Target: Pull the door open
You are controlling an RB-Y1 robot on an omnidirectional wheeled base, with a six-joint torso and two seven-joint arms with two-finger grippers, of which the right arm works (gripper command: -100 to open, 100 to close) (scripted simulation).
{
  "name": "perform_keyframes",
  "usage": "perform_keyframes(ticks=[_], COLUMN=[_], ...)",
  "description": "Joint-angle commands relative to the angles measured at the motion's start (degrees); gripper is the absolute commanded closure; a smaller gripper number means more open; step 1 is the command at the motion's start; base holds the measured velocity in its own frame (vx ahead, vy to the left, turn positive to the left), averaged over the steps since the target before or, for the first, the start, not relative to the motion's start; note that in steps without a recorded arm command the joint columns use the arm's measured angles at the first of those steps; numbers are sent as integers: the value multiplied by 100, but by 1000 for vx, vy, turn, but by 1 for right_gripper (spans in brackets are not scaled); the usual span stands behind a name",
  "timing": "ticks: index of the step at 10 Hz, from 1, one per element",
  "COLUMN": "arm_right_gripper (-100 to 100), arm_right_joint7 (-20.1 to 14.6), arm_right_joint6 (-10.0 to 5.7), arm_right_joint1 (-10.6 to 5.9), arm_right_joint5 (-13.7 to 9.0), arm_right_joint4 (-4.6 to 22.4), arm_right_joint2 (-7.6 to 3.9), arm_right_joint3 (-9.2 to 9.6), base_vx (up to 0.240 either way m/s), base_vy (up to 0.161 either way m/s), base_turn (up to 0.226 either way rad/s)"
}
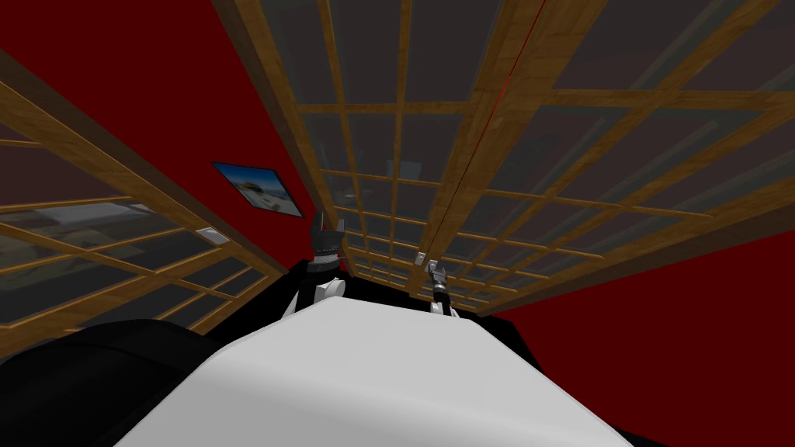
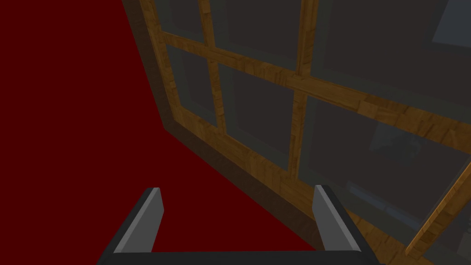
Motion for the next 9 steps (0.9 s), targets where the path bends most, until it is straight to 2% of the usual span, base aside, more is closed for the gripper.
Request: perform_keyframes(ticks=[1, 9], arm_right_gripper=[100, 100], arm_right_joint7=[-19, -19], arm_right_joint6=[48, 48], arm_right_joint1=[165, 165], arm_right_joint5=[-72, -72], arm_right_joint4=[-73, -32], arm_right_joint2=[-169, -169], arm_right_joint3=[-163, -163], base_vx=[-9, 2], base_vy=[-1, -1], base_turn=[2, 0])
